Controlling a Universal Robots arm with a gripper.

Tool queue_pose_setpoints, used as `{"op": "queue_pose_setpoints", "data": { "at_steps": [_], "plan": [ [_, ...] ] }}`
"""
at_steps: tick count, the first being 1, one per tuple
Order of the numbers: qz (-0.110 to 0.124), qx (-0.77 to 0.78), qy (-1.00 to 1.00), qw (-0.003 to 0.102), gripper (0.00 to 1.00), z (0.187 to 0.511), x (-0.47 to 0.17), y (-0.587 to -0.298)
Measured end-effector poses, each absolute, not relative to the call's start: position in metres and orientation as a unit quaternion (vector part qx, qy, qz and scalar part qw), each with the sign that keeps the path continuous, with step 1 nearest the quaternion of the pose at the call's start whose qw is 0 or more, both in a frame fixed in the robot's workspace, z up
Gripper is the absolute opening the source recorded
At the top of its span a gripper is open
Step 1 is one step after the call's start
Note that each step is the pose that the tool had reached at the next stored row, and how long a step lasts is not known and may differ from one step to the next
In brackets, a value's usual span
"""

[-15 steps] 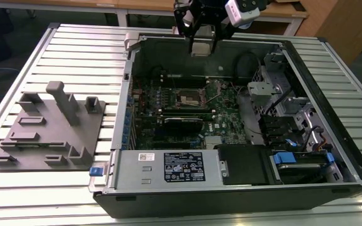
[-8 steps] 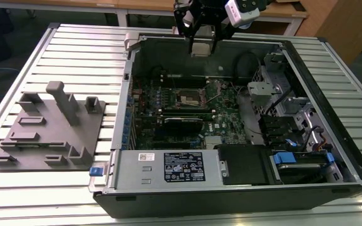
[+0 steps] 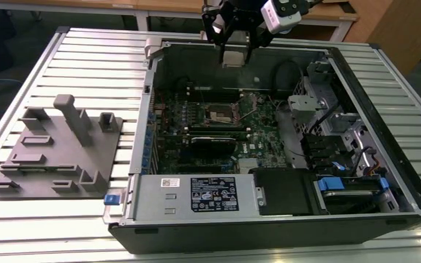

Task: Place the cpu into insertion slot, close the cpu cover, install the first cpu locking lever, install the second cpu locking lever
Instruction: 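Place the cpu into insertion slot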

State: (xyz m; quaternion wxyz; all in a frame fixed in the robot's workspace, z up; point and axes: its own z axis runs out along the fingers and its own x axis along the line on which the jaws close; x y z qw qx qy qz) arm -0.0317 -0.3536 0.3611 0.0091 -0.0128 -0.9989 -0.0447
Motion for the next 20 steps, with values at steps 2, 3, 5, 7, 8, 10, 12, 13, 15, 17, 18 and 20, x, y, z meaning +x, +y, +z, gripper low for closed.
{"op": "queue_pose_setpoints", "data": {
  "at_steps": [2, 3, 5, 7, 8, 10, 12, 13, 15, 17, 18, 20],
  "plan": [
    [-0.045, -0.013, -0.999, 0.009, 0.54, 0.3611, -0.0317, -0.3536],
    [-0.045, -0.013, -0.999, 0.009, 0.54, 0.361, -0.0317, -0.3536],
    [-0.045, -0.013, -0.999, 0.009, 0.54, 0.3605, -0.0317, -0.3536],
    [-0.045, -0.013, -0.999, 0.009, 0.54, 0.3597, -0.0317, -0.3536],
    [-0.045, -0.013, -0.999, 0.009, 0.54, 0.3595, -0.0317, -0.3536],
    [-0.045, -0.013, -0.999, 0.009, 0.54, 0.3594, -0.0317, -0.3536],
    [-0.045, -0.013, -0.999, 0.009, 0.54, 0.3589, -0.0317, -0.3536],
    [-0.045, -0.013, -0.999, 0.009, 0.54, 0.3584, -0.0317, -0.3536],
    [-0.045, -0.013, -0.999, 0.009, 0.54, 0.3581, -0.0317, -0.3536],
    [-0.045, -0.013, -0.999, 0.009, 0.54, 0.3581, -0.0317, -0.3536],
    [-0.045, -0.013, -0.999, 0.009, 0.54, 0.3579, -0.0317, -0.3536],
    [-0.045, -0.013, -0.999, 0.009, 0.54, 0.3573, -0.0317, -0.3536]
  ]
}}
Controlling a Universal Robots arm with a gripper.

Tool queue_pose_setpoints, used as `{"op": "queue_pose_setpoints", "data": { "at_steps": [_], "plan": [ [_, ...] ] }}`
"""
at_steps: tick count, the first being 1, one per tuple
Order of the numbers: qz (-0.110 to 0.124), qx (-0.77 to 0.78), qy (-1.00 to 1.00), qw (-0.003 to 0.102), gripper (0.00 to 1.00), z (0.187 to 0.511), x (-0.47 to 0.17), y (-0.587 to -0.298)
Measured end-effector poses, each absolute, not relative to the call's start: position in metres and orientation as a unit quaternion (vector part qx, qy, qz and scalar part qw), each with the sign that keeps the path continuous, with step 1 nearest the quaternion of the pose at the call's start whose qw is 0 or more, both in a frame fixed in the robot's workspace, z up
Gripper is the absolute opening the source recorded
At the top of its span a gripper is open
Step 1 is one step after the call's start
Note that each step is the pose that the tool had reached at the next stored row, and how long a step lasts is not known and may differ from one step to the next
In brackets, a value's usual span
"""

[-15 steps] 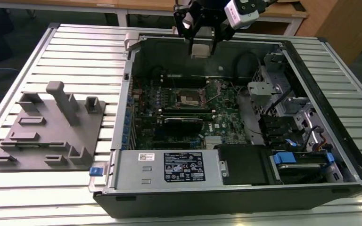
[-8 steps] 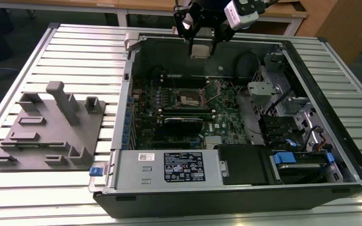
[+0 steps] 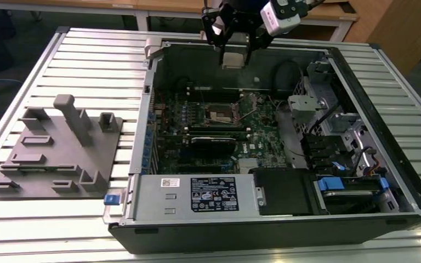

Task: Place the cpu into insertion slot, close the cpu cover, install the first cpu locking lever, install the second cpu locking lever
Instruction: 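Place the cpu into insertion slot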

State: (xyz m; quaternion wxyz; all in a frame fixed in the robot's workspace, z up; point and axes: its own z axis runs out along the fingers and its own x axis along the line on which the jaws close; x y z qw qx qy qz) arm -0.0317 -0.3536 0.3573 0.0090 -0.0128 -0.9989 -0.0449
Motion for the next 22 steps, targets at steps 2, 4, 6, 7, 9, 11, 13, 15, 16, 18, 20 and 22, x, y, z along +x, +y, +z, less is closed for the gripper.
{"op": "queue_pose_setpoints", "data": {
  "at_steps": [2, 4, 6, 7, 9, 11, 13, 15, 16, 18, 20, 22],
  "plan": [
    [-0.045, -0.013, -0.999, 0.009, 0.54, 0.3568, -0.0317, -0.3536],
    [-0.045, -0.013, -0.999, 0.009, 0.54, 0.3567, -0.0317, -0.3536],
    [-0.045, -0.013, -0.999, 0.009, 0.54, 0.3565, -0.0317, -0.3536],
    [-0.045, -0.013, -0.999, 0.009, 0.54, 0.3562, -0.0317, -0.3536],
    [-0.045, -0.013, -0.999, 0.009, 0.54, 0.356, -0.0317, -0.3536],
    [-0.045, -0.013, -0.999, 0.009, 0.54, 0.3558, -0.0317, -0.3536],
    [-0.045, -0.013, -0.999, 0.009, 0.54, 0.3556, -0.0317, -0.3536],
    [-0.045, -0.013, -0.999, 0.009, 0.54, 0.3553, -0.0317, -0.3536],
    [-0.045, -0.013, -0.999, 0.009, 0.54, 0.355, -0.0317, -0.3536],
    [-0.045, -0.013, -0.999, 0.009, 0.54, 0.355, -0.0317, -0.3536],
    [-0.045, -0.013, -0.999, 0.009, 0.54, 0.3549, -0.0317, -0.3536],
    [-0.045, -0.013, -0.999, 0.009, 0.54, 0.3546, -0.0317, -0.3536]
  ]
}}
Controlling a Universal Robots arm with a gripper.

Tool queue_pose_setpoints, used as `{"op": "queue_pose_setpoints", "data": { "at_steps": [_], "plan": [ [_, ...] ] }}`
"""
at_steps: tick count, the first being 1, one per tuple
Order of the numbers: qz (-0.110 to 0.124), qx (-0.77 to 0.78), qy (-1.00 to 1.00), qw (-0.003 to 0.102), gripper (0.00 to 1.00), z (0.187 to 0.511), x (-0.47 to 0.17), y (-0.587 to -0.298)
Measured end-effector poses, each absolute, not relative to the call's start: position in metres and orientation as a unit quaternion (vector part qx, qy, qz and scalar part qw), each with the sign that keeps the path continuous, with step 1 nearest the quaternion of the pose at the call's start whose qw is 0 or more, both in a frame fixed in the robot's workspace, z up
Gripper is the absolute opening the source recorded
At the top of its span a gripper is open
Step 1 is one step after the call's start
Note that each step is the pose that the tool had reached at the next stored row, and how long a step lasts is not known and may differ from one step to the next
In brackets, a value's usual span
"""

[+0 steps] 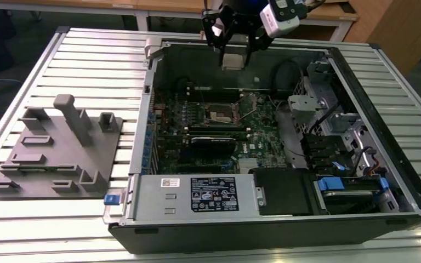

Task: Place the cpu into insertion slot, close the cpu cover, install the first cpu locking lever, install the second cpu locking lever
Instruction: 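Place the cpu into insertion slot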

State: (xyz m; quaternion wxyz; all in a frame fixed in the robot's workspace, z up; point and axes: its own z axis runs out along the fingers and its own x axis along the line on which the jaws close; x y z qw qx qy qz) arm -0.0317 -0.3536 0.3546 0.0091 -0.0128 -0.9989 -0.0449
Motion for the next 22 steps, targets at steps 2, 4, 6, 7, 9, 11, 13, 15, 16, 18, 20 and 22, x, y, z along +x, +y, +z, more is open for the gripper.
{"op": "queue_pose_setpoints", "data": {
  "at_steps": [2, 4, 6, 7, 9, 11, 13, 15, 16, 18, 20, 22],
  "plan": [
    [-0.045, -0.013, -0.999, 0.009, 0.54, 0.3542, -0.0317, -0.3536],
    [-0.045, -0.013, -0.999, 0.009, 0.54, 0.354, -0.0317, -0.3536],
    [-0.045, -0.013, -0.999, 0.009, 0.54, 0.3538, -0.0317, -0.3536],
    [-0.045, -0.013, -0.999, 0.009, 0.54, 0.3536, -0.0317, -0.3536],
    [-0.045, -0.013, -0.999, 0.009, 0.54, 0.3532, -0.0317, -0.3536],
    [-0.045, -0.013, -0.999, 0.009, 0.54, 0.3531, -0.0317, -0.3536],
    [-0.045, -0.013, -0.999, 0.009, 0.54, 0.353, -0.0317, -0.3536],
    [-0.045, -0.013, -0.999, 0.009, 0.54, 0.3529, -0.0317, -0.3536],
    [-0.045, -0.013, -0.999, 0.009, 0.54, 0.3527, -0.0317, -0.3536],
    [-0.045, -0.013, -0.999, 0.009, 0.54, 0.352, -0.0317, -0.3536],
    [-0.045, -0.013, -0.999, 0.009, 0.54, 0.3515, -0.0317, -0.3536],
    [-0.045, -0.013, -0.999, 0.009, 0.54, 0.3514, -0.0317, -0.3537]
  ]
}}
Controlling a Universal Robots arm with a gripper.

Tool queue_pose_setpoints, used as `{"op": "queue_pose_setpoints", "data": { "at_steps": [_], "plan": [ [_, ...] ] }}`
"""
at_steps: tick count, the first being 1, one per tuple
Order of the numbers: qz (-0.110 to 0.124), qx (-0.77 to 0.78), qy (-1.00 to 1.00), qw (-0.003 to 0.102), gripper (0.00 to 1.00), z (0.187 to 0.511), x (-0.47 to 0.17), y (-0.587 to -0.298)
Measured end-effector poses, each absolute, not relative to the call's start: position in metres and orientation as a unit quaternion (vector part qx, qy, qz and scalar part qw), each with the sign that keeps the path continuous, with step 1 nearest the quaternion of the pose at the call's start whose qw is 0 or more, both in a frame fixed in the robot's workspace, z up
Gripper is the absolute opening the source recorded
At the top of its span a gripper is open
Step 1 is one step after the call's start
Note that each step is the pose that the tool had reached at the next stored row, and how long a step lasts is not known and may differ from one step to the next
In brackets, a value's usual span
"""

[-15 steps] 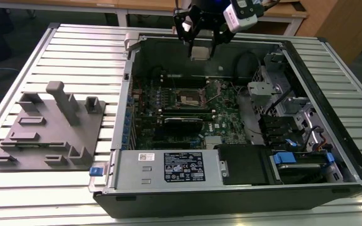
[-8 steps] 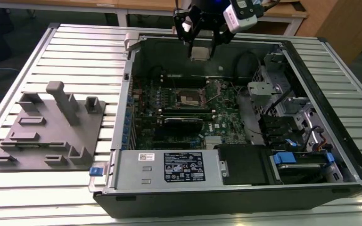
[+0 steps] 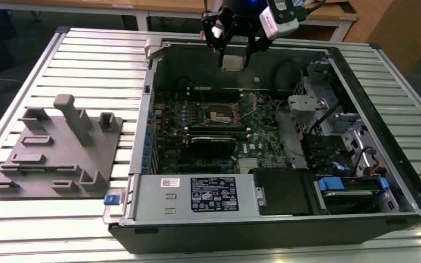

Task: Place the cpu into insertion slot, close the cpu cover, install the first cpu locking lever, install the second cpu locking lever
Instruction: 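Place the cpu into insertion slot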

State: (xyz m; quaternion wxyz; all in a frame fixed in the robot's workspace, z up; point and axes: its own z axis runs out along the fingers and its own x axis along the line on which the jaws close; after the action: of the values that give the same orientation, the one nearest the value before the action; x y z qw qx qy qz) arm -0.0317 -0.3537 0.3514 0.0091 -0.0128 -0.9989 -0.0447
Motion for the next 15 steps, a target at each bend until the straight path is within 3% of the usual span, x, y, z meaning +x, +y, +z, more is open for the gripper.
{"op": "queue_pose_setpoints", "data": {
  "at_steps": [15],
  "plan": [
    [-0.045, -0.013, -0.999, 0.009, 0.54, 0.349, -0.0317, -0.3536]
  ]
}}
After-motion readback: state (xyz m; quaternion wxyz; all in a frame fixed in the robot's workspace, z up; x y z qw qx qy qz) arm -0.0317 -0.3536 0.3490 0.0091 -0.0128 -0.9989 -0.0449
